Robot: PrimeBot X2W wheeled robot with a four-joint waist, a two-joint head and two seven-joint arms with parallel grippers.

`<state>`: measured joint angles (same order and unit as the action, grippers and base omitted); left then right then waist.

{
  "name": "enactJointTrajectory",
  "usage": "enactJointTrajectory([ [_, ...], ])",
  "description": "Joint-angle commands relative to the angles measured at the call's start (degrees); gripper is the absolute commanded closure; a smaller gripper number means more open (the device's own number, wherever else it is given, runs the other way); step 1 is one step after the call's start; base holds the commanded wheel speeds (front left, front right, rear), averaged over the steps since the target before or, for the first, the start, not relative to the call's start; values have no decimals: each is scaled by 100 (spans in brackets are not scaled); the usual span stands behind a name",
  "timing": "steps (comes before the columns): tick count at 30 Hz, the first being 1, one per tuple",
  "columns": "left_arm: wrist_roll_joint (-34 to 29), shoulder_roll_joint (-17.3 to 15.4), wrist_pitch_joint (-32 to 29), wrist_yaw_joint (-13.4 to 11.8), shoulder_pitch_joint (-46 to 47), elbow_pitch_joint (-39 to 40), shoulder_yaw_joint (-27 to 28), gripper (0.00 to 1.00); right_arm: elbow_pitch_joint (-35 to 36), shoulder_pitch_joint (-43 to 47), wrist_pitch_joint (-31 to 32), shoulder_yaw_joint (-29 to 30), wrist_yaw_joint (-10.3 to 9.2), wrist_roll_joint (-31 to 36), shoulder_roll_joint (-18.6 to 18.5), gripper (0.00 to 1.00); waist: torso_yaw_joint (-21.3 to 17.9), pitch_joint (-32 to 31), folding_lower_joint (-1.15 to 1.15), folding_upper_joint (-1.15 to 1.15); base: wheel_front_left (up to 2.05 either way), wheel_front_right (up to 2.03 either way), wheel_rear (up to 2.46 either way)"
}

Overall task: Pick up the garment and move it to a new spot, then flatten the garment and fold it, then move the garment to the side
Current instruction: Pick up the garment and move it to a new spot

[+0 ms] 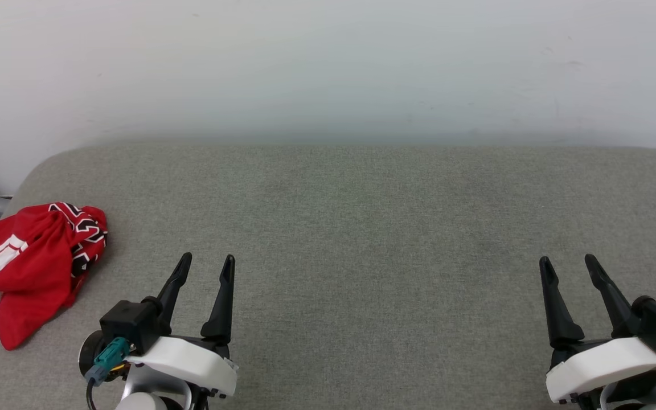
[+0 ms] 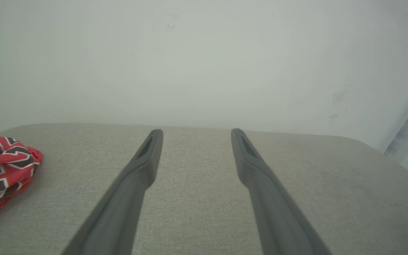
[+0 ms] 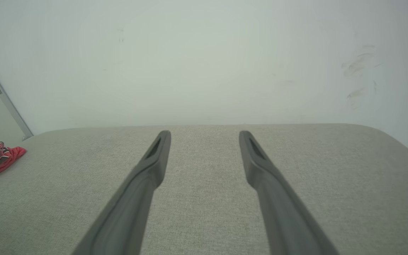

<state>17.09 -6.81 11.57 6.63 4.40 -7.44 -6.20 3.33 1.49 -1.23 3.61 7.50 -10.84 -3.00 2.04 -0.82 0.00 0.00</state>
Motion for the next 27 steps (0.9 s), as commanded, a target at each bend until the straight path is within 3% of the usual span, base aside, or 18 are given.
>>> enactJointTrajectory([
  [1,-121,-24,47,21,60,8,-4,0,71,40,-36,13,-2,143,10,0,7,0,0,0,0,0,0],
  [18,-639,75,244,73,101,-114,73,0,149,85,-101,106,-2,602,16,0,184,37,0,0,0,0,0],
  [27,-805,120,337,79,162,-116,165,0,246,86,-167,3,-2,821,14,0,823,82,0,0,0,0,0],
])
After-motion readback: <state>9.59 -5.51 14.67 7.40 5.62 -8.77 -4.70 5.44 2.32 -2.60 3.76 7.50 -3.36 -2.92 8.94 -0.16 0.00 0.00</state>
